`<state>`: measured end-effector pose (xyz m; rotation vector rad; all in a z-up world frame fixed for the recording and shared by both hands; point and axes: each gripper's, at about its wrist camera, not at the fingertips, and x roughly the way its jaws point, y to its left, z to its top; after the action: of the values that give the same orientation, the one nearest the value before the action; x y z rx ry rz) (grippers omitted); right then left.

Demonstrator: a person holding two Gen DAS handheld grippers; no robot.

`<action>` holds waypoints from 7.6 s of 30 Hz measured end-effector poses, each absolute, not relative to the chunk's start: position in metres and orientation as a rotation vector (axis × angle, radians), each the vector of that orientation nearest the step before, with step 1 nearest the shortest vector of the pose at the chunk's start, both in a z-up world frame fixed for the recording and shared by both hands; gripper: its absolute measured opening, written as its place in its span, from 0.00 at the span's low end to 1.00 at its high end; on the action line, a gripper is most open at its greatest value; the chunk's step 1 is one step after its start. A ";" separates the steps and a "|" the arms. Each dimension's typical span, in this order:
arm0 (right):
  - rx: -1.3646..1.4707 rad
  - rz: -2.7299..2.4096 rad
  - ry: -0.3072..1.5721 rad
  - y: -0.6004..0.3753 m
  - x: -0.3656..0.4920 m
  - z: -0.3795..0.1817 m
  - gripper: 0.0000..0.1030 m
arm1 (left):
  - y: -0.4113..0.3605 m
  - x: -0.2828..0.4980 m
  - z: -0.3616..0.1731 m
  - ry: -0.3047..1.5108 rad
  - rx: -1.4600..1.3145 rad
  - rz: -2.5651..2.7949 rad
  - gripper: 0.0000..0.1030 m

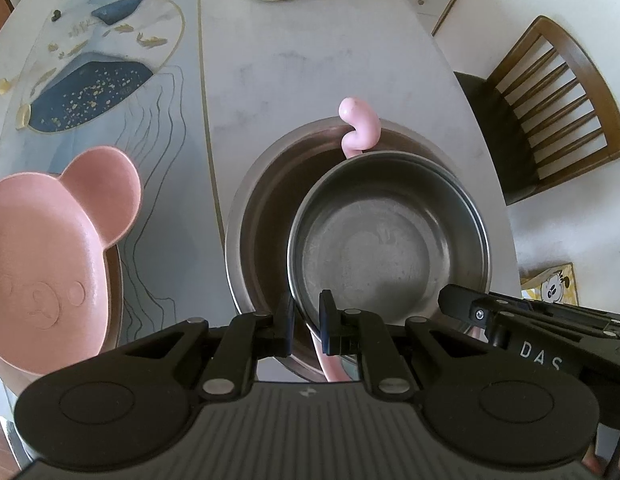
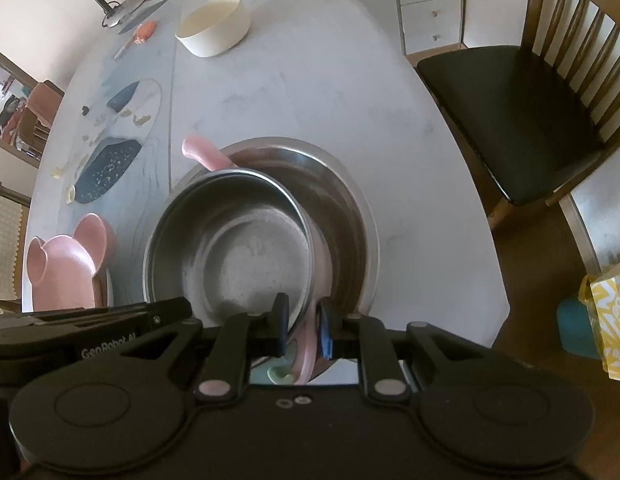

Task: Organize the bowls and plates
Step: 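Carry the pink saucepan with both grippers over the large steel bowl, then lower the saucepan into the steel bowl and open both grippers, then move both grippers to the rim of the cream bowl, then close both grippers on the cream bowl rim, then lift the cream bowl with both grippers and carry it to the steel bowl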

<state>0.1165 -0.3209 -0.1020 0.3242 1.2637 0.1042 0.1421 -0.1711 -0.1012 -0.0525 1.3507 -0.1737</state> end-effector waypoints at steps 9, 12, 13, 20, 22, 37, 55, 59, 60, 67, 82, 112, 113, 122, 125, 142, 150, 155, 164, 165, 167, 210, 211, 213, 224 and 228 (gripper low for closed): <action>0.333 0.099 1.271 -0.320 0.118 -0.105 0.17 | -0.173 0.144 -0.102 1.346 -0.049 -0.179 0.11; 0.333 0.101 1.274 -0.321 0.118 -0.104 0.17 | -0.172 0.144 -0.103 1.348 -0.050 -0.183 0.11; 0.335 0.104 1.275 -0.321 0.118 -0.104 0.18 | -0.171 0.144 -0.103 1.349 -0.054 -0.183 0.11; 0.334 0.120 1.266 -0.322 0.117 -0.102 0.23 | -0.168 0.144 -0.103 1.343 -0.068 -0.193 0.11; 0.329 0.122 1.262 -0.321 0.116 -0.101 0.24 | -0.169 0.143 -0.103 1.339 -0.065 -0.196 0.12; 0.270 0.165 1.193 -0.319 0.111 -0.073 0.39 | -0.158 0.138 -0.083 1.275 -0.059 -0.210 0.28; 0.140 0.296 1.009 -0.304 0.108 -0.011 0.63 | -0.141 0.124 -0.014 0.983 -0.018 -0.257 0.62; 0.120 0.313 0.972 -0.301 0.114 0.001 0.73 | -0.133 0.128 -0.003 0.942 -0.037 -0.255 0.70; 0.111 0.318 0.960 -0.300 0.116 0.004 0.75 | -0.130 0.129 -0.001 0.931 -0.044 -0.250 0.71; 0.089 0.338 0.896 -0.297 0.140 0.023 0.90 | -0.117 0.145 0.014 0.871 -0.081 -0.203 0.76; 0.060 0.356 0.888 -0.309 0.257 0.027 0.96 | -0.093 0.252 0.004 0.848 -0.203 -0.083 0.78; 0.006 0.379 1.099 -0.283 0.472 -0.091 0.80 | -0.095 0.471 -0.089 1.069 -0.258 0.031 0.79; 0.003 0.384 1.100 -0.282 0.475 -0.094 0.80 | -0.095 0.475 -0.092 1.072 -0.261 0.036 0.79; -0.025 0.408 1.117 -0.269 0.492 -0.111 0.71 | -0.104 0.494 -0.112 1.106 -0.257 0.058 0.78; -0.032 0.413 1.126 -0.267 0.494 -0.117 0.64 | -0.109 0.496 -0.117 1.106 -0.237 0.057 0.74; -0.071 0.413 1.152 -0.256 0.496 -0.129 0.22 | -0.116 0.504 -0.136 1.183 -0.227 0.046 0.17; -0.110 0.395 1.155 -0.247 0.486 -0.129 0.12 | -0.120 0.498 -0.137 1.192 -0.170 0.066 0.08; -0.095 0.375 1.167 -0.247 0.477 -0.127 0.10 | -0.121 0.488 -0.135 1.195 -0.156 0.061 0.05; -0.048 0.351 1.169 -0.253 0.454 -0.116 0.09 | -0.123 0.459 -0.121 1.170 -0.133 0.039 0.04; -0.044 0.350 1.166 -0.254 0.450 -0.114 0.09 | -0.123 0.456 -0.119 1.170 -0.136 0.038 0.04; -0.039 0.346 1.162 -0.256 0.442 -0.107 0.09 | -0.124 0.447 -0.114 1.163 -0.132 0.033 0.04; 0.028 0.204 1.079 -0.282 0.189 -0.005 0.08 | -0.147 0.200 -0.010 1.101 0.008 -0.177 0.04; 0.030 0.200 1.082 -0.284 0.183 -0.006 0.08 | -0.148 0.195 -0.011 1.103 0.010 -0.182 0.04; 0.034 0.195 1.085 -0.285 0.173 -0.008 0.08 | -0.150 0.186 -0.014 1.107 0.015 -0.190 0.04; 0.066 0.182 1.125 -0.293 0.135 -0.031 0.09 | -0.159 0.146 -0.036 1.117 0.053 -0.219 0.04; 0.075 0.175 1.134 -0.297 0.128 -0.039 0.08 | -0.164 0.140 -0.045 1.114 0.068 -0.226 0.04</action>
<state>0.1281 -0.2970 -0.0391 0.0752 1.1344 0.1752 0.1396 -0.1635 -0.0447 0.0683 1.1139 -0.2258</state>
